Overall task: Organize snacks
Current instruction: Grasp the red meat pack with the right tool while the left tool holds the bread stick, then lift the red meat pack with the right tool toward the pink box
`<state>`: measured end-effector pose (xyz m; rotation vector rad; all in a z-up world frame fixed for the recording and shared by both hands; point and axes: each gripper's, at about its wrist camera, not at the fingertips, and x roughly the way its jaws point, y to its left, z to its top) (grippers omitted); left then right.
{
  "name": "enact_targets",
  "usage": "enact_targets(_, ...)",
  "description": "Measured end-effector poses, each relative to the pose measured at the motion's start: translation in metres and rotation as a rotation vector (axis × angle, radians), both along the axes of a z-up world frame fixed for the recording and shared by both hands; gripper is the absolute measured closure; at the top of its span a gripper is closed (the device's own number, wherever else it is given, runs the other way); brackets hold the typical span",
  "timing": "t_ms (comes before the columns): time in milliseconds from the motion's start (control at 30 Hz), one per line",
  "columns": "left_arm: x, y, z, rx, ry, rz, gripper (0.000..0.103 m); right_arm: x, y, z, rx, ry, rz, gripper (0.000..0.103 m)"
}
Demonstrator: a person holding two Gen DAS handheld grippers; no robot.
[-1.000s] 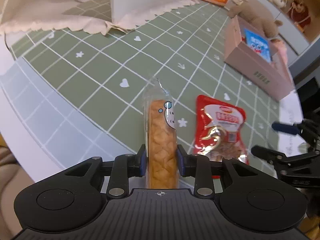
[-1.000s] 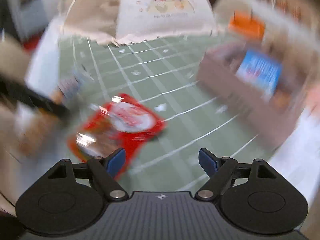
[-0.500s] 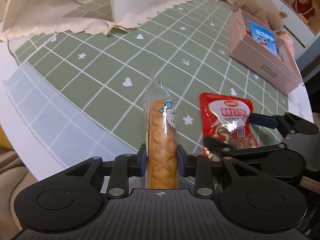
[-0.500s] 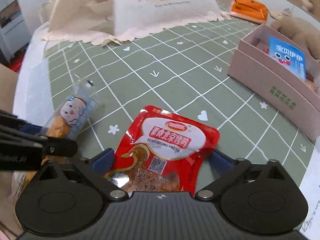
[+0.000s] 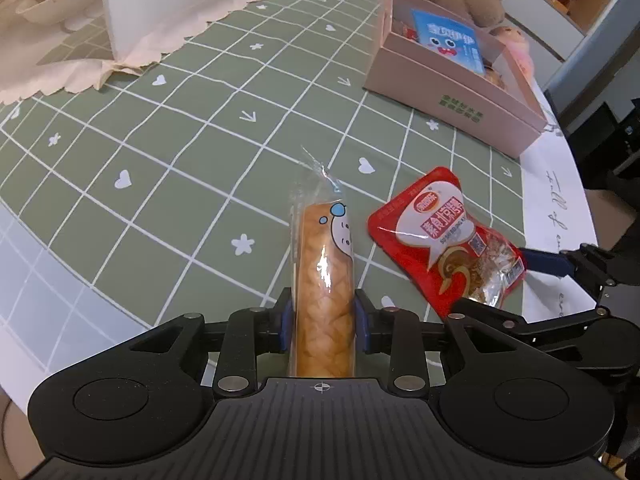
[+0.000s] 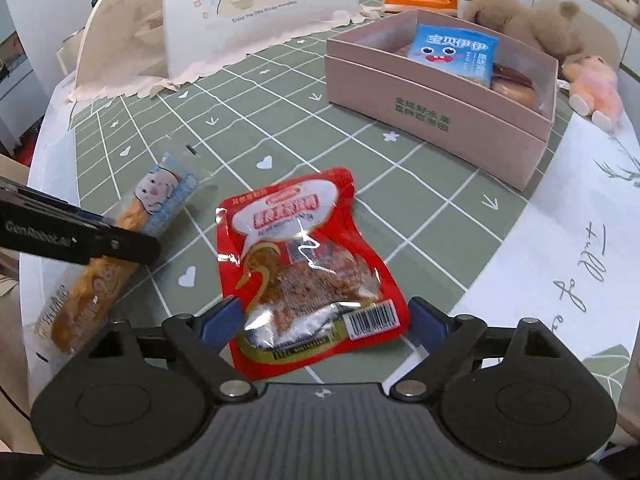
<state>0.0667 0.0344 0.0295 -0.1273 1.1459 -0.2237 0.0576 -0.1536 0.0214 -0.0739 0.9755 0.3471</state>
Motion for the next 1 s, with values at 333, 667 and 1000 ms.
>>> enact_targets(333,-0.004,0.001,0.000,0.001,-0.005,0.022,0.068,0.020,0.043,-0.006,-0.058,-0.062,0.121,0.004)
enact_targets(667,-0.002,-0.010,0.000,-0.001,0.010,-0.002,0.068,0.016,0.017,-0.006,-0.054,-0.048,0.025,0.013)
enact_targets(1000,-0.004,-0.041,-0.001,0.043,-0.016,-0.088,0.067,-0.001,-0.013,-0.012,-0.056,-0.031,-0.086,0.000)
